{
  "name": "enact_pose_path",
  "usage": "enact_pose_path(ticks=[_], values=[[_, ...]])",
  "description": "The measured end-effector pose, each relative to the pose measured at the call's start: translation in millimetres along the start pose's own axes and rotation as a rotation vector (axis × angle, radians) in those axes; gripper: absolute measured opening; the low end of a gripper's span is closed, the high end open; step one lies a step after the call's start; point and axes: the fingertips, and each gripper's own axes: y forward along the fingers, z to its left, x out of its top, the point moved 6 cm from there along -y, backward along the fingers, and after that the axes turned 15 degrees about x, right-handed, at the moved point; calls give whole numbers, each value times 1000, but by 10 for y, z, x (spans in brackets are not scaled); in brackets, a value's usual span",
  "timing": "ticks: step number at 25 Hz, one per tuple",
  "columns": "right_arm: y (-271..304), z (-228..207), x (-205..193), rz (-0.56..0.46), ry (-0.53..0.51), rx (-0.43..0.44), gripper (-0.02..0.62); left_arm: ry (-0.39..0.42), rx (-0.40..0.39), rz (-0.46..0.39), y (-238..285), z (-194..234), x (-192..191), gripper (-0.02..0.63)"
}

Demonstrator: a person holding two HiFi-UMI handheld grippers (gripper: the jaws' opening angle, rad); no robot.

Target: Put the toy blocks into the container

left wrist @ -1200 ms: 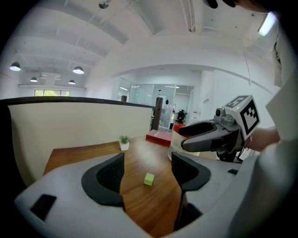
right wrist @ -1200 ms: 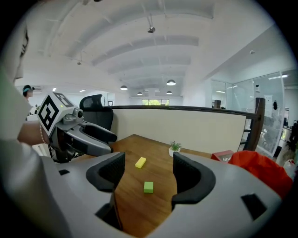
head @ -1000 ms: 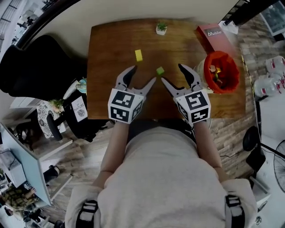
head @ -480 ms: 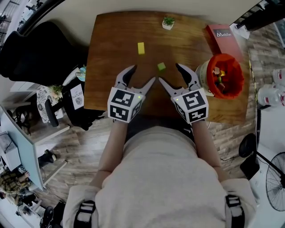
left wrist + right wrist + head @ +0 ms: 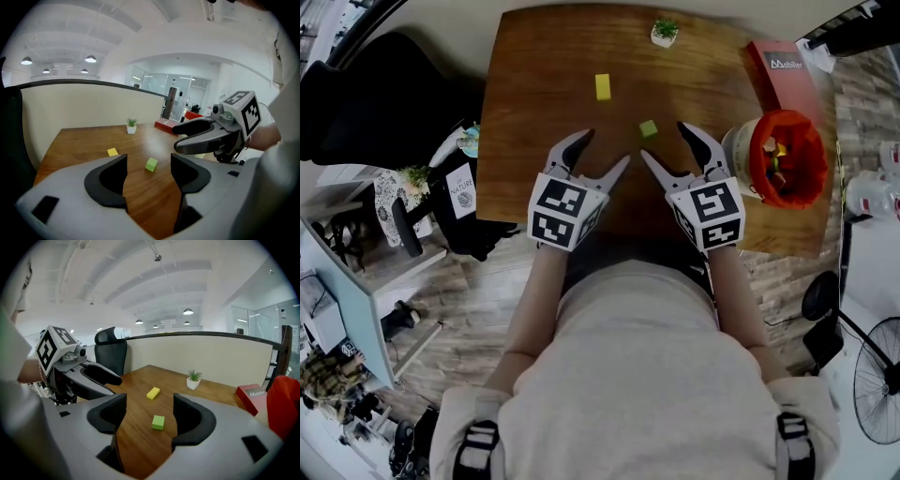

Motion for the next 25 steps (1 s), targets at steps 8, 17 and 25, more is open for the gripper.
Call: enact_pose_path(ticks=[8, 17, 25], values=[[100, -80, -17, 26, 41, -52, 307, 12, -36, 22, 107, 164, 16, 290], [278, -95, -146, 76, 69, -63, 301, 1, -72, 42, 211, 248, -76, 288], [432, -187, -321, 122, 101, -84, 287, -13, -92, 72, 323, 294, -214, 284]])
